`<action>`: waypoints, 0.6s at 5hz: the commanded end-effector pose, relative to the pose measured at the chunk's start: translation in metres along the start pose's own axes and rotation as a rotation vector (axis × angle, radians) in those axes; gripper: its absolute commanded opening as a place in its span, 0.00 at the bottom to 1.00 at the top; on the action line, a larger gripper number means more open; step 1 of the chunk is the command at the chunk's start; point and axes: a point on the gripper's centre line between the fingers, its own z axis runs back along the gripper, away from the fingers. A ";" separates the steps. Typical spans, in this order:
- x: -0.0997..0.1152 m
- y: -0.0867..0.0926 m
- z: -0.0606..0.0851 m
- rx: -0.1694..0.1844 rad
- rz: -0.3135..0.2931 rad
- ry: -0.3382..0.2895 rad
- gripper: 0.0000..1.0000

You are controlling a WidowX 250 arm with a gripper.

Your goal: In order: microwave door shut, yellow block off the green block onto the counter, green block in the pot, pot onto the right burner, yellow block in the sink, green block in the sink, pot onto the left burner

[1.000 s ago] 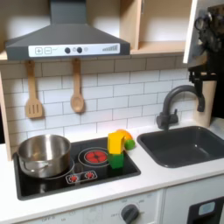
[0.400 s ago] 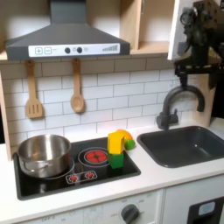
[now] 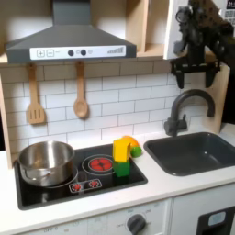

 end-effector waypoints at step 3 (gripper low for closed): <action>0.034 0.037 -0.008 0.010 0.020 -0.023 1.00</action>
